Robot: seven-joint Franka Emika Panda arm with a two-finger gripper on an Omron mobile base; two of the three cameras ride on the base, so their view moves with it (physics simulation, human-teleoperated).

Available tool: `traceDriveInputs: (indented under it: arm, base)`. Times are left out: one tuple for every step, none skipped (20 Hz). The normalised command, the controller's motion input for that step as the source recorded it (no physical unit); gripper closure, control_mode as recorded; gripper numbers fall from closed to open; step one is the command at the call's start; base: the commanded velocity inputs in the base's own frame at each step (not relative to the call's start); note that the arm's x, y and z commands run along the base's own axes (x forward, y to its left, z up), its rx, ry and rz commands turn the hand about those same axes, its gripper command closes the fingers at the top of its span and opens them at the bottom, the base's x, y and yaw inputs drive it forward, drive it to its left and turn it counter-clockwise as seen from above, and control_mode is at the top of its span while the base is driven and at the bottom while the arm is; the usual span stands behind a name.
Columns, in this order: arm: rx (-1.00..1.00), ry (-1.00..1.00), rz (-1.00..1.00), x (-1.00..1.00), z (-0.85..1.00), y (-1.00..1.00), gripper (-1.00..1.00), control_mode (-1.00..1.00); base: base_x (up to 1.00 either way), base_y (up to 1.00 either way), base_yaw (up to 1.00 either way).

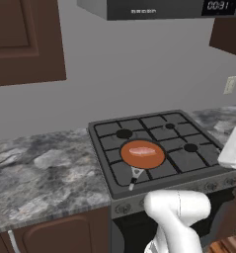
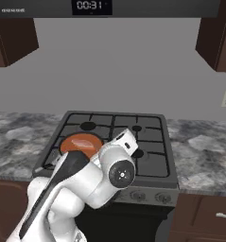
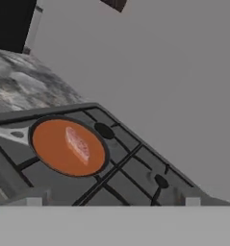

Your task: Retrieve the steak from the fridge and place it on the saucepan with marinade on the stove.

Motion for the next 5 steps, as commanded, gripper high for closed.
traceDriveInputs:
  arm:
    - [0.13, -0.15, 0.0, -0.31, 0.39, -0.59, -1.0, -1.0]
    - [0.12, -0.12, 0.01, -0.24, 0.36, -0.55, -1.0, -1.0]
    - [0.11, -0.1, 0.01, -0.21, 0.36, -0.51, -1.0, -1.0]
    - [0.11, -0.09, 0.01, -0.2, 0.38, -0.49, -1.0, -1.0]
    - [0.09, -0.08, 0.01, -0.19, 0.41, -0.45, -1.0, -1.0]
  base:
    - [0.0, 0.0, 0.0]
    - [0.0, 0.0, 0.0]
    - [0.0, 0.0, 0.0]
    - [0.0, 0.0, 0.0]
    - [0.0, 0.0, 0.0]
